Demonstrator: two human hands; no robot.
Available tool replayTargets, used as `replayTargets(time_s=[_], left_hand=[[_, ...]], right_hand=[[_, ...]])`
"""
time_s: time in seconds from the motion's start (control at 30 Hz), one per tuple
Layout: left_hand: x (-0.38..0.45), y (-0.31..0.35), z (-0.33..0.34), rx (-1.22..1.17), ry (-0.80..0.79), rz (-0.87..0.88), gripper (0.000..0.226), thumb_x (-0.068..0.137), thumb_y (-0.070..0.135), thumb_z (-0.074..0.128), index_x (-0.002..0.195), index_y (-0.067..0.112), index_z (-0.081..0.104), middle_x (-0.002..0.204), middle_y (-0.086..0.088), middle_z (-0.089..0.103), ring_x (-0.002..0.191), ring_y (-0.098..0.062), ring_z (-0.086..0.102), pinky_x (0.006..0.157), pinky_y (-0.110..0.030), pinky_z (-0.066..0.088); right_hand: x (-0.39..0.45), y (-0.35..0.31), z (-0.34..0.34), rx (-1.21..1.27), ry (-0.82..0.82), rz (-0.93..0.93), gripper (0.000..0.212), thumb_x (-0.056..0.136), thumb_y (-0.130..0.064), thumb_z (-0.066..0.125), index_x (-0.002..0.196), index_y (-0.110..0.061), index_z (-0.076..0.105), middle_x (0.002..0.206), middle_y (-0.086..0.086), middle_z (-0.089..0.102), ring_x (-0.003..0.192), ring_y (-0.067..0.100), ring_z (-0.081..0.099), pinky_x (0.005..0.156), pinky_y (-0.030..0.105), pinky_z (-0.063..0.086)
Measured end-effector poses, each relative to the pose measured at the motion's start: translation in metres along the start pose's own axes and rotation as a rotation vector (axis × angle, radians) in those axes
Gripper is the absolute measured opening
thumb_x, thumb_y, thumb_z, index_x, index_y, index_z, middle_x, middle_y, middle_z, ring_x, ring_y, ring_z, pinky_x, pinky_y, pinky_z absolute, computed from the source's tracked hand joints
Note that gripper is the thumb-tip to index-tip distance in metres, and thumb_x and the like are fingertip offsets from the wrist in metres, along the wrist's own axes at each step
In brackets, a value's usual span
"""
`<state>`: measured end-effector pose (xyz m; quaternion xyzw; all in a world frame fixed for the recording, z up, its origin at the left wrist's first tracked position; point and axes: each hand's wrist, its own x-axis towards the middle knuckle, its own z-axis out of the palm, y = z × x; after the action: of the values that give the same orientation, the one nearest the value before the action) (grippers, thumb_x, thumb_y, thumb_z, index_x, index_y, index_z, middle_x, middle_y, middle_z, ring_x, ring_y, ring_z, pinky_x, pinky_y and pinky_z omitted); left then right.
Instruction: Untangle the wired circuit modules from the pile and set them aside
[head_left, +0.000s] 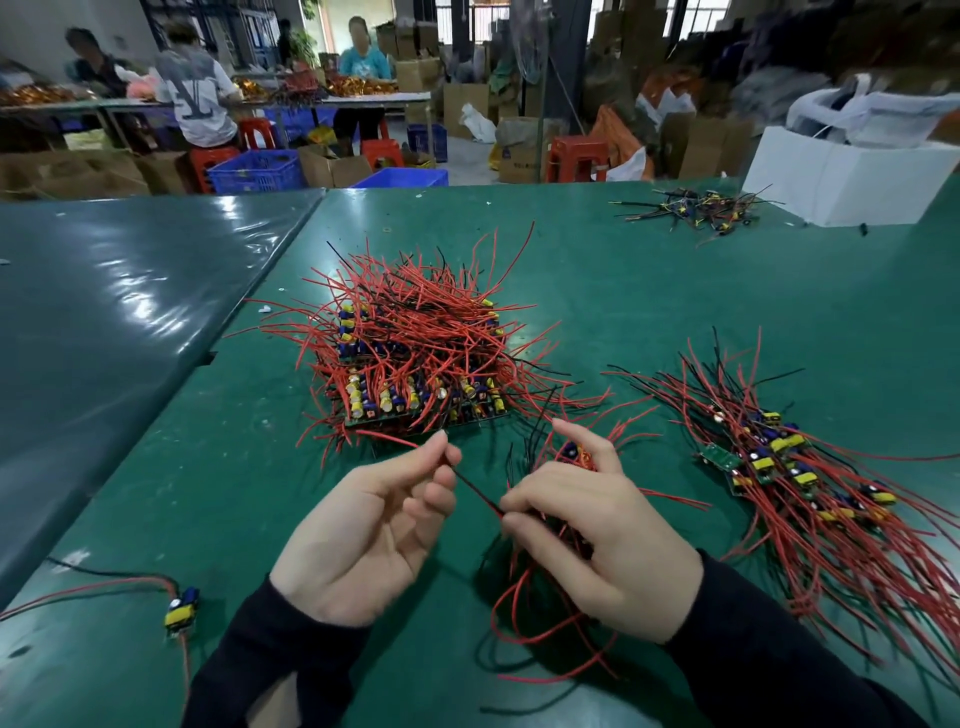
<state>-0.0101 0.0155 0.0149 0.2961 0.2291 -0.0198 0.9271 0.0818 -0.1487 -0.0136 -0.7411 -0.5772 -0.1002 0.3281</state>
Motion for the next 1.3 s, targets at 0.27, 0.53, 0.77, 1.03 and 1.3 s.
replayTargets(time_s=[0.27,0.53,0.77,1.03,1.3], left_hand=[[0.004,-0.009,0.001,0.393,0.194,0.450,0.012,0.071,0.014,0.066,0.070,0.002,0.069,0.053,-0.005,0.060,0.040,-0.007,0.053,0.036,-0.011,0.040],[0.006,-0.004,-0.007,0.592,0.215,0.625,0.017,0.085,-0.001,0.057,0.080,-0.002,0.073,0.056,-0.007,0.060,0.042,-0.009,0.051,0.038,-0.014,0.038],[0.009,0.003,-0.009,0.229,0.099,0.468,0.019,0.072,0.016,0.061,0.076,0.007,0.077,0.056,0.001,0.057,0.043,-0.001,0.050,0.037,-0.008,0.038],[0.014,-0.010,-0.009,0.687,0.308,0.942,0.021,0.087,-0.002,0.058,0.068,-0.002,0.067,0.061,-0.010,0.063,0.047,-0.013,0.055,0.039,-0.019,0.041],[0.020,-0.018,-0.002,0.274,0.152,0.457,0.035,0.083,0.037,0.053,0.093,0.007,0.068,0.059,-0.004,0.062,0.045,-0.008,0.057,0.041,-0.014,0.046]], right_hand=[[0.001,-0.004,0.002,0.260,-0.019,0.056,0.015,0.091,-0.011,0.054,0.077,-0.014,0.059,0.067,-0.010,0.055,0.062,0.006,0.049,0.099,0.033,0.042],[0.001,-0.007,0.000,0.470,-0.079,0.184,0.018,0.092,-0.013,0.054,0.075,-0.015,0.060,0.065,-0.005,0.062,0.060,0.009,0.058,0.061,0.024,0.046],[-0.001,-0.010,0.001,0.581,-0.112,0.246,0.018,0.093,-0.017,0.052,0.076,-0.019,0.059,0.065,0.000,0.063,0.057,0.009,0.056,0.057,0.023,0.046],[-0.002,-0.016,0.002,0.509,-0.161,0.190,0.017,0.093,-0.014,0.056,0.076,-0.013,0.061,0.064,-0.003,0.061,0.057,0.000,0.051,0.060,0.016,0.040],[0.004,-0.014,0.000,0.953,-0.008,0.358,0.009,0.087,-0.014,0.061,0.079,-0.010,0.063,0.068,0.001,0.066,0.056,-0.001,0.054,0.054,0.011,0.042]])
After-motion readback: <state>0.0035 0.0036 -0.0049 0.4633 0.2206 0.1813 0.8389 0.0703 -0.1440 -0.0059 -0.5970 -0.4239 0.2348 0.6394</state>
